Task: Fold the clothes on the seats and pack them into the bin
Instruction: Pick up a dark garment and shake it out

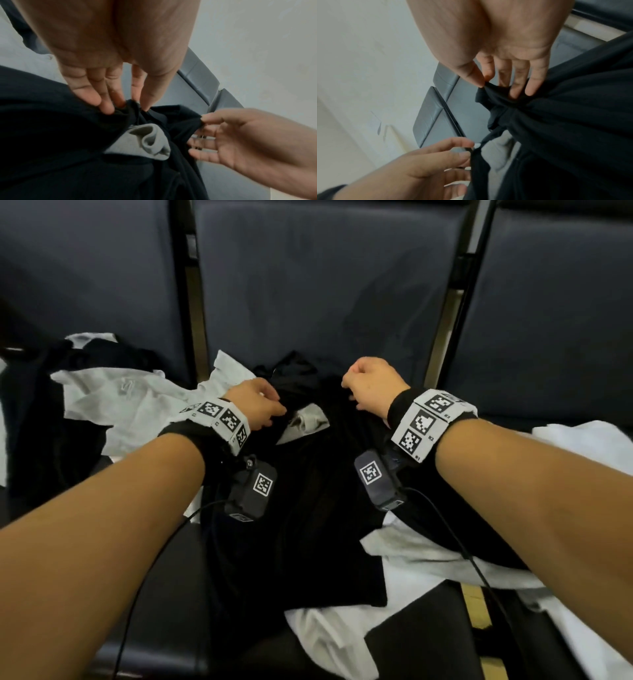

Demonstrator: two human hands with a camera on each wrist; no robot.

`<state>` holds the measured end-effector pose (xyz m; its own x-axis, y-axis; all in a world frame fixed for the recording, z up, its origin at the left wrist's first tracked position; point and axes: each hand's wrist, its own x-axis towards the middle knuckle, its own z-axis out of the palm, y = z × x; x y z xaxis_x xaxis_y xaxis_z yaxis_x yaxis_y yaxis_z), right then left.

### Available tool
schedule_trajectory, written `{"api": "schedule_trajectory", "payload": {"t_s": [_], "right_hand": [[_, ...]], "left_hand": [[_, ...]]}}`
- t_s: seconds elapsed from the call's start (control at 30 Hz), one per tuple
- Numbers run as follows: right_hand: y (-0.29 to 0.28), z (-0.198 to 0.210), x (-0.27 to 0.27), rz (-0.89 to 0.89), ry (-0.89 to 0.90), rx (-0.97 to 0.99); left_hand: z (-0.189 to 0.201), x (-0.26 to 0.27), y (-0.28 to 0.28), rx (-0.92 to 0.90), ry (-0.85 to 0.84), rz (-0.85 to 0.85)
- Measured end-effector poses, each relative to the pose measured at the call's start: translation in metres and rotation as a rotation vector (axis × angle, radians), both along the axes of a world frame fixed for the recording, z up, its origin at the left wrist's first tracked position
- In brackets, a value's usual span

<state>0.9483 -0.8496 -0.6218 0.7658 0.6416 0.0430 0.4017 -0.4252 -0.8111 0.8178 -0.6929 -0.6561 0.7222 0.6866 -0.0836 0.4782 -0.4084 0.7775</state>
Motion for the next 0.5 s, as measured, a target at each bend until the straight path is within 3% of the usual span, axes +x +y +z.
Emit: {"api": "schedule_trajectory", "payload": {"t_s": [0.07,0.17,0.3,0.43,0.5], "right_hand": [[-0.011,0.017,-0.010,0.005,0.076,0.076],[-0.031,0.044,-0.022,0.050,0.227,0.266],[-0.055,0.077,-0.049,0.131,0.258,0.389],[-0.076,0.102,-0.071,0.161,0.156,0.406],[-0.090,0.114,-0.080,0.215,0.003,0.259]], "left_hand": [[0.013,-0.004,-0.009,0.034,-0.026,-0.045],[0.041,-0.009,-0.029,0.005,-0.147,-0.251],[0.078,-0.021,-0.064,-0.060,-0.206,-0.463],[0.113,-0.040,-0.092,0.046,-0.123,-0.501],[0.122,-0.051,-0.098,0.091,-0.133,-0.464]]}}
